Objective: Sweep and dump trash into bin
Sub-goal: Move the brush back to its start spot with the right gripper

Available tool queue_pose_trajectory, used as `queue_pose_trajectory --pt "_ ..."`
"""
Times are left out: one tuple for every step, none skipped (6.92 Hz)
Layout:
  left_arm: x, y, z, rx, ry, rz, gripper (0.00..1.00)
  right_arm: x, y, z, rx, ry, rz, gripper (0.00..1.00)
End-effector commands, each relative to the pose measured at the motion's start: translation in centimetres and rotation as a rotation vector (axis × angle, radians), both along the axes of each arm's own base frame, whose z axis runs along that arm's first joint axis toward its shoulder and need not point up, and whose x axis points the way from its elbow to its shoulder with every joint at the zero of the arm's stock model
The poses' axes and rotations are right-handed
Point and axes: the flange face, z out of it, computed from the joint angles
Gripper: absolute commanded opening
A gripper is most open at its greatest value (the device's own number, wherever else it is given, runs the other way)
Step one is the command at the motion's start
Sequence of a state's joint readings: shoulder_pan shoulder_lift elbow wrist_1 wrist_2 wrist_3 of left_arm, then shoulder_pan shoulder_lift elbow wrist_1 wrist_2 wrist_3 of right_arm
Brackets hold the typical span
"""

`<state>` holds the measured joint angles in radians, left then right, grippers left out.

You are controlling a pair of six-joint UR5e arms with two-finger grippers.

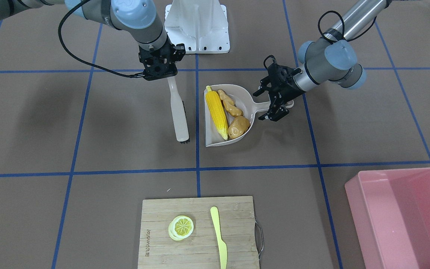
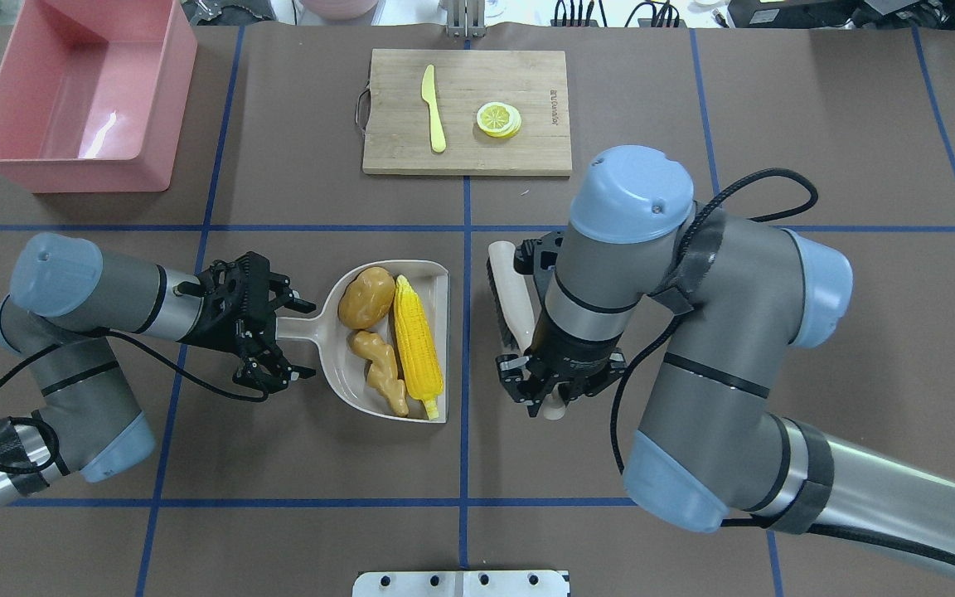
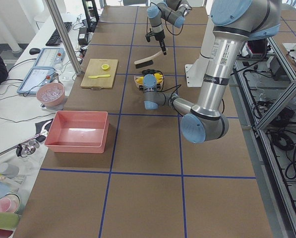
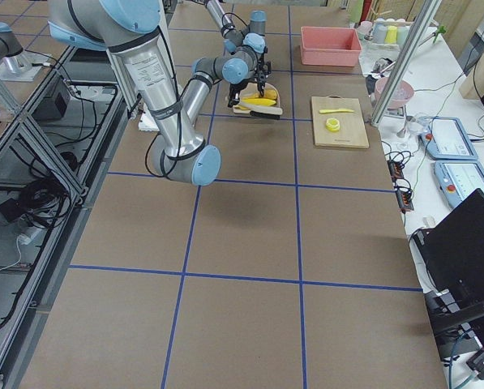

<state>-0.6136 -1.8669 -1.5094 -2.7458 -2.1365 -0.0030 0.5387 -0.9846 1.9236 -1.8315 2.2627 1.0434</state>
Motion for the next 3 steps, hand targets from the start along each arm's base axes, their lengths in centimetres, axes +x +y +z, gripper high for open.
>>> queue_pose_trajectory --pt "0.0 0.0 0.1 -0.002 -0.003 -0.001 0.98 6.6 -1.6 4.6 -0.024 0.044 0.079 0.0" --pt "0.0 0.0 0.1 -0.002 -0.003 -0.001 0.98 9.5 -1.6 6.6 -0.002 0.05 0.08 0.0" --pt "0.1 -0.1 0.2 -0.003 -0.005 -0.003 0.98 12.2 -2.2 8.9 -0.017 0.076 0.115 0.0"
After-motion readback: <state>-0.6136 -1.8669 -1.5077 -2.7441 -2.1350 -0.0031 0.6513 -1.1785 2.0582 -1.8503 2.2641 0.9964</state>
